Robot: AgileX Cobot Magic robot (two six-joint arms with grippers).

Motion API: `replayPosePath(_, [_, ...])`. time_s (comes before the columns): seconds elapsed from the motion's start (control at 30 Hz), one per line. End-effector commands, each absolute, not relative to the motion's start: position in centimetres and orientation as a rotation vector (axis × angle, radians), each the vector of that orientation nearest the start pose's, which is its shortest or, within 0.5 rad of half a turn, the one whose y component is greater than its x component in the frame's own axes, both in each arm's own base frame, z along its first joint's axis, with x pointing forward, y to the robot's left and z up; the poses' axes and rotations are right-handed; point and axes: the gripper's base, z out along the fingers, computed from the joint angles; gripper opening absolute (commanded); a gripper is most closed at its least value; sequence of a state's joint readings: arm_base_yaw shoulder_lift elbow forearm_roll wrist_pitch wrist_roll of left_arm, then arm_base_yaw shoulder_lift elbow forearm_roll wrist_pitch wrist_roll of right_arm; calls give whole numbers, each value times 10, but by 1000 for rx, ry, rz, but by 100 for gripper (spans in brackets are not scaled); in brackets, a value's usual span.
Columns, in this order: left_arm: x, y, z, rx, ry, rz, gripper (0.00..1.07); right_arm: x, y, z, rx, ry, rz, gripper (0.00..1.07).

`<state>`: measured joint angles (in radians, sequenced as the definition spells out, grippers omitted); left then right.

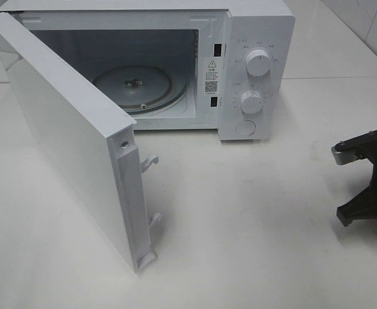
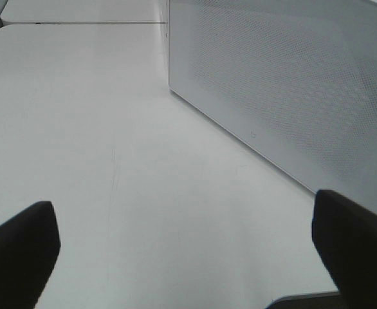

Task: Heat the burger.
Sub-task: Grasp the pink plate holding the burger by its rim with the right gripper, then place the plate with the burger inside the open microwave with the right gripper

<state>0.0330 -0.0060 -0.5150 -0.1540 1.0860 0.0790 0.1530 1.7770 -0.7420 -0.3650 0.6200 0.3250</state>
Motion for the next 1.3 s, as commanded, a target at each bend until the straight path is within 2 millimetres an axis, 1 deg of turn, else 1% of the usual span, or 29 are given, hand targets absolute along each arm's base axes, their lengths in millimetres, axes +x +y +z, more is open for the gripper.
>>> replayPosePath(0.03, [-11,-13,281,59,2010,-125,100,261,23,115,-206,3050,-357,0])
replayPosePath(0.2, [-11,-13,281,59,2010,-125,100,258,25,120,-214,3049,-484,0])
replayPosePath(0.23, [-11,-13,281,59,2010,-125,100,258,25,120,-214,3049,-484,0])
replayPosePath(0.27, [-11,-13,281,59,2010,-125,100,257,27,121,-227,3043,-534,0])
replayPosePath(0.3, [-11,-13,281,59,2010,-125,100,257,27,121,-227,3043,-534,0])
replayPosePath(0.33, [-11,-13,281,59,2010,-125,100,256,29,123,-234,3029,-579,0])
replayPosePath(0.5, [-11,-13,281,59,2010,-125,100,255,31,126,-241,3009,-644,0])
replayPosePath(0.63, [-11,-13,281,59,2010,-125,100,253,34,136,-258,2964,-708,0])
replayPosePath(0.67, [-11,-13,281,59,2010,-125,100,253,34,136,-258,2964,-708,0])
replayPosePath(0.8, [-11,-13,281,59,2010,-125,100,251,33,147,-271,2935,-746,0])
replayPosePath(1.03, [-11,-13,281,59,2010,-125,100,247,30,152,-264,2932,-769,0])
replayPosePath(1.1, [-11,-13,281,59,2010,-125,100,241,29,157,-254,2922,-762,0])
replayPosePath(1.2, [-11,-13,281,59,2010,-125,100,239,29,159,-254,2918,-759,0])
replayPosePath(1.27, [-11,-13,281,59,2010,-125,100,232,34,166,-292,2890,-762,0])
replayPosePath(1.3, [-11,-13,281,59,2010,-125,100,232,34,166,-292,2890,-762,0])
